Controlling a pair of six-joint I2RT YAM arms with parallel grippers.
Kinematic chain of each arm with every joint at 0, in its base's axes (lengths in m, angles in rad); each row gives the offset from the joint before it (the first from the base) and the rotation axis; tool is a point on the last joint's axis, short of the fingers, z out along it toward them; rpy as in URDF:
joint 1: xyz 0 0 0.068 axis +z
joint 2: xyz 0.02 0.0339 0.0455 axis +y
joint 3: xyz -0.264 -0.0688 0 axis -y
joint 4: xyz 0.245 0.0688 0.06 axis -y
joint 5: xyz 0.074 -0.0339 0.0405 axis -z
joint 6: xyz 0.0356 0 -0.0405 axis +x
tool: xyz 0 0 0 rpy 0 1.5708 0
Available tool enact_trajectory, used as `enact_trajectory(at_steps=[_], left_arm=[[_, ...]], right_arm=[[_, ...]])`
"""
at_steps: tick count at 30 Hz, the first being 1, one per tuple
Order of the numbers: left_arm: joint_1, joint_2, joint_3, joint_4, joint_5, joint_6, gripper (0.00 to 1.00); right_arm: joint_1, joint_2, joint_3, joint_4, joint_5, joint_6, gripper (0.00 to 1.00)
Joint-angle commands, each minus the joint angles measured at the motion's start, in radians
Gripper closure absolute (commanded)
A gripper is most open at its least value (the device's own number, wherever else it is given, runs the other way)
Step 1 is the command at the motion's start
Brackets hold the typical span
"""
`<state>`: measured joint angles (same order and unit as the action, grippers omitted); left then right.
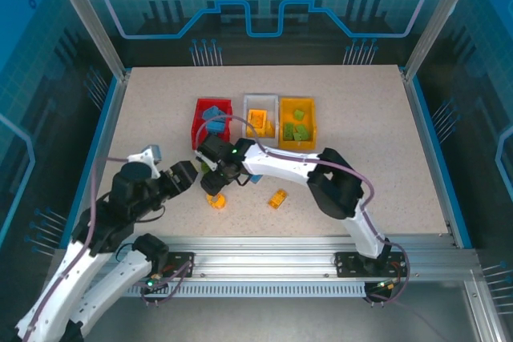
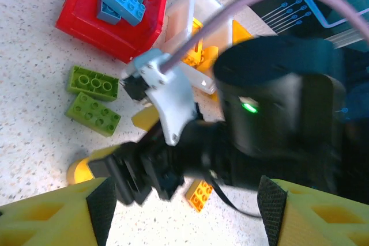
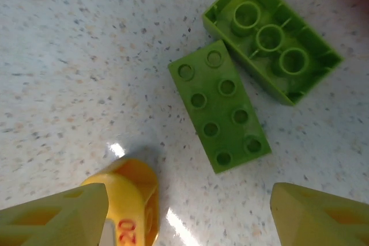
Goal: Sort the legos into containers by color
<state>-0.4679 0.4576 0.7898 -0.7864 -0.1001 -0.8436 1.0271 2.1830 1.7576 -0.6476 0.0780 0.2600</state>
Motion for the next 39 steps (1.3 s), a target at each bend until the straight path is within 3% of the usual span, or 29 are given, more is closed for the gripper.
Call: enact_trajectory(at_steps=[1,7,16,26,32,39], left_arm=[[-0.002,-0.060,-0.011,-0.177,0.006,-0.030,0.30],[-0.003,-0.114,-0.008,-0.229,0.011,-0.051,0.30],[-0.002,-0.087,-0.010,-0.190,0.029,-0.052,0.31],[-0.003,-0.086,-0.026,-0.174,0.043,-0.062,0.31],[-0.002,-0.084,-0.027,-0.165,0.044,-0.063,0.32],[-0.003,-0.078,-0.034,-0.144,0.058,-0.070,0.32]], right_arm=[[-0.010,0.076,0.101,-0.109,0.014,-0.050,0.23],[-0.016,0.174,0.200,-0.141,0.048,-0.065,0.25],[-0.024,0.199,0.239,-0.149,0.066,-0.052,0.29],[-0.018,0.281,0.304,-0.176,0.073,-0.038,0.41],[-0.010,0.273,0.309,-0.164,0.091,-0.042,0.56],[0.019,0.112,0.195,-0.118,0.112,-0.054,0.68]])
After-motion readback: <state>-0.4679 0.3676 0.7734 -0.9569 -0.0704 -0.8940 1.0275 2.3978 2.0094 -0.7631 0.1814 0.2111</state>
